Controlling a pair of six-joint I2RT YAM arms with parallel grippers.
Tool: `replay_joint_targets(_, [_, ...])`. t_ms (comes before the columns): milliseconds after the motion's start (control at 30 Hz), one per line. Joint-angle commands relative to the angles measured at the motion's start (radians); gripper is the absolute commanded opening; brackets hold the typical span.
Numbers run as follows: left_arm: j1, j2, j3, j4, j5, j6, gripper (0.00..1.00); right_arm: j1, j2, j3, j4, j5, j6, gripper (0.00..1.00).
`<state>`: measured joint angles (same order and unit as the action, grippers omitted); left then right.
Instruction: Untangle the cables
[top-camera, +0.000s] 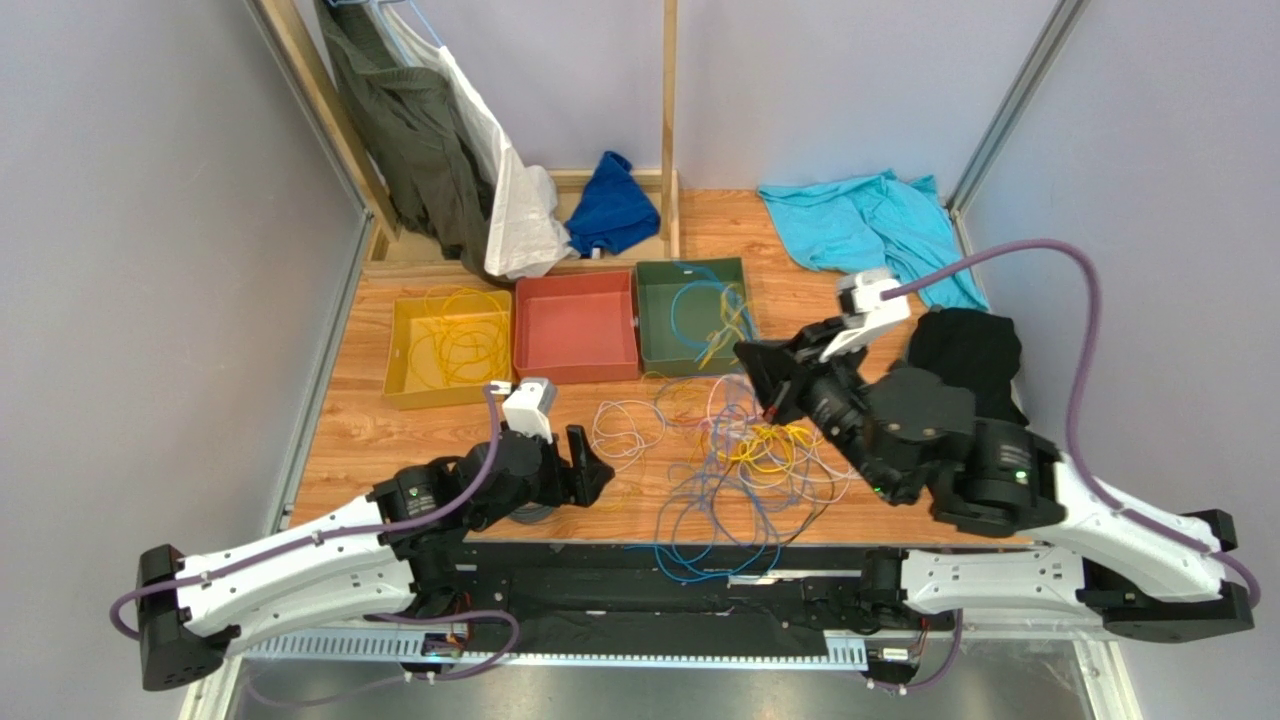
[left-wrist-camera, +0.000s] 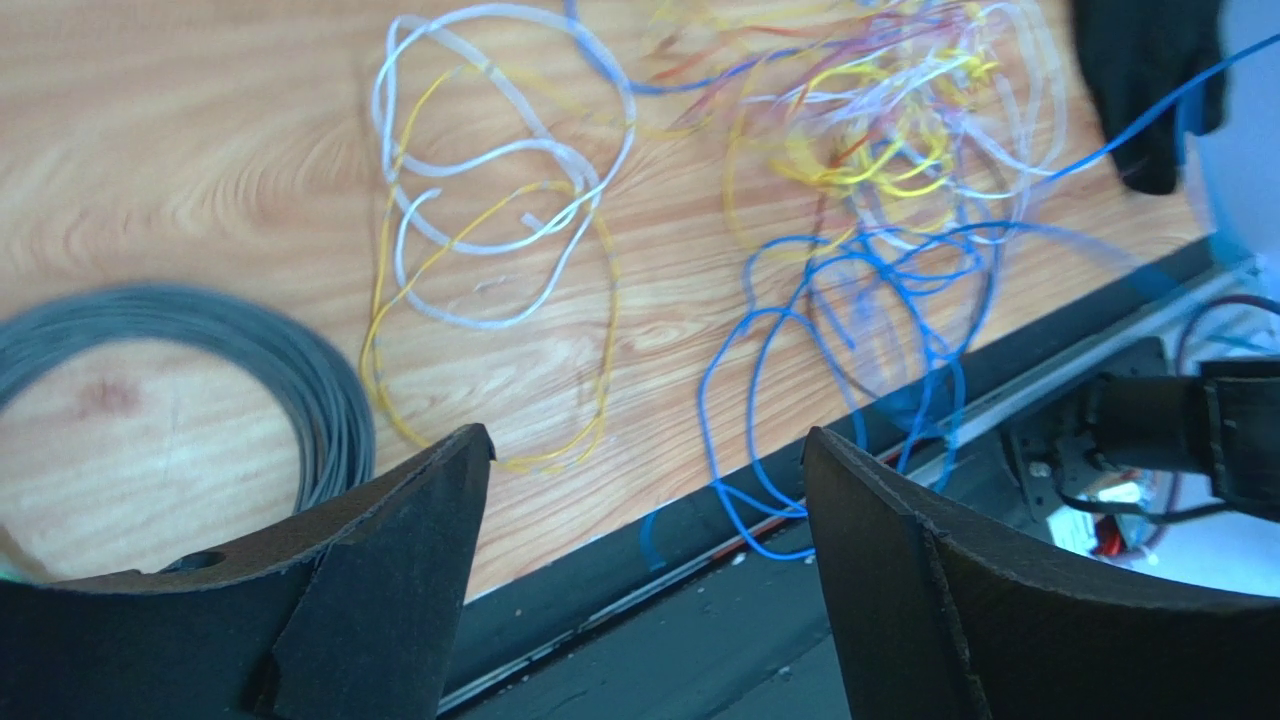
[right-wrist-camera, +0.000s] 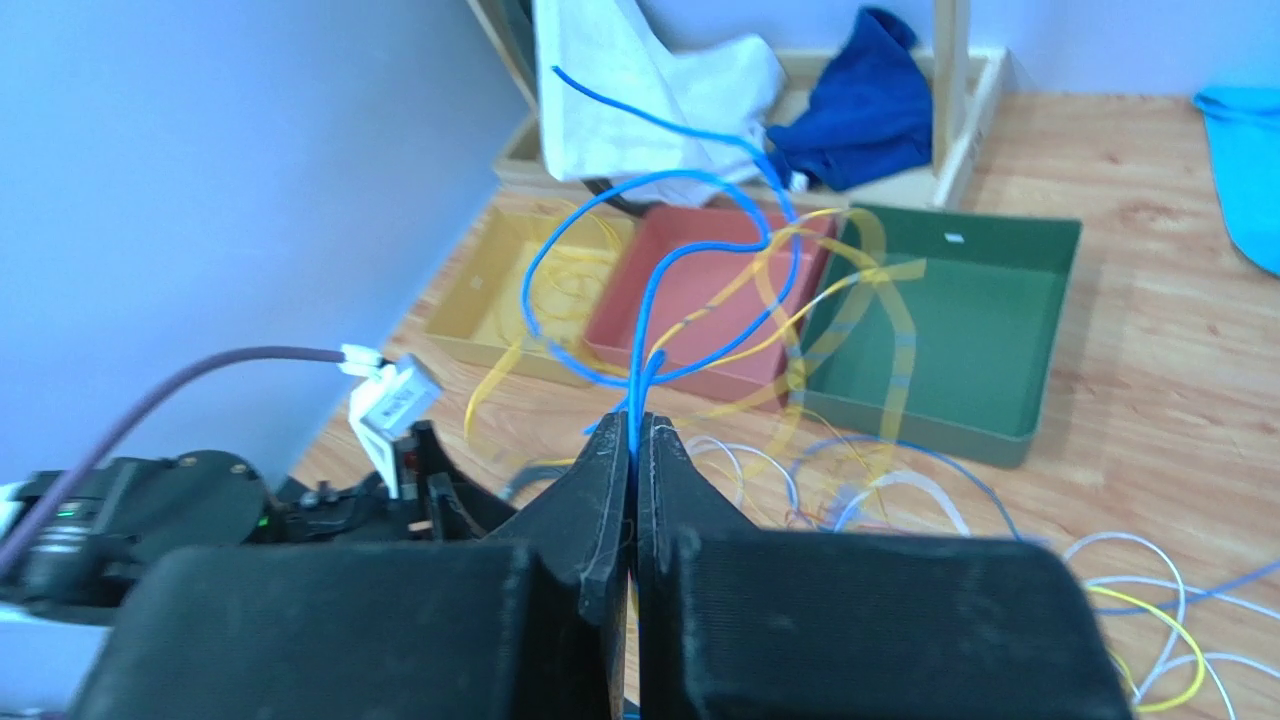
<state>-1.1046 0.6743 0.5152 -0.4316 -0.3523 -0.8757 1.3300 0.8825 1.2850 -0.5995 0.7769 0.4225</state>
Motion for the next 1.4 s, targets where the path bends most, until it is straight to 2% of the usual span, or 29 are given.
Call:
replay_joint_targets(0, [-0.005,-0.035,0.097,0.079,0.010,0.154,0.86,0.018,0.000,0.065,-0.109,-0.014,-0.057,0.00])
replay_joint_targets(200, [-0.006,-0.148,0.166,0.131,0.029,0.292,0.89,0.020,-0.033,0.040,-0.123,-0.039,-0.036,0.00])
replay_joint_targets(300, [-0.006,-0.200,0.187,0.219,0.053,0.351,0.91,0.020,-0.047,0.033,-0.126,-0.039,-0.031,0.00])
replay_joint_targets(333, [-0.008,-0.209,0.184,0.253,0.100,0.362,0.93,0.020,-0.047,0.028,-0.125,-0.045,-0.027,0.00])
replay_joint_targets(400, [-0.008,-0.194,0.171,0.366,0.166,0.377,0.94,0.020,-0.051,0.011,-0.112,-0.053,-0.016,0.00])
replay_joint_targets(467, [-0.006,-0.124,0.154,0.457,0.294,0.371,0.93,0.020,-0.048,-0.001,-0.089,-0.062,-0.007,0.00])
replay_joint_targets(567, [-0.052,0.005,0.140,0.605,0.378,0.363,0.91,0.020,-0.037,-0.012,-0.069,-0.077,0.005,0.00])
replay_joint_targets(600, [-0.123,0.034,0.143,0.646,0.359,0.410,0.91,0.020,-0.034,-0.012,-0.068,-0.082,0.012,0.00])
replay_joint_targets(700, [-0.239,0.145,0.138,0.778,0.282,0.500,0.92,0.018,-0.024,-0.013,-0.060,-0.102,0.035,0.00])
replay_joint_targets(800, [-0.279,0.255,0.134,0.901,0.291,0.529,0.92,0.020,-0.013,-0.013,-0.052,-0.122,0.053,0.00])
replay_joint_targets(967, [-0.310,0.386,0.100,1.102,0.260,0.560,0.93,0.020,-0.001,-0.003,-0.051,-0.151,0.107,0.00])
replay_joint_targets(1133, [-0.314,0.441,0.062,1.287,0.144,0.584,0.93,0.018,-0.019,-0.016,-0.043,-0.171,0.156,0.00])
replay_joint_targets(1233, [-0.313,0.462,0.049,1.340,0.073,0.610,0.93,0.018,-0.037,-0.033,-0.023,-0.194,0.183,0.00])
replay_joint_targets(1367, [-0.313,0.496,0.081,1.358,0.075,0.636,0.93,0.018,-0.050,-0.046,-0.017,-0.200,0.197,0.00])
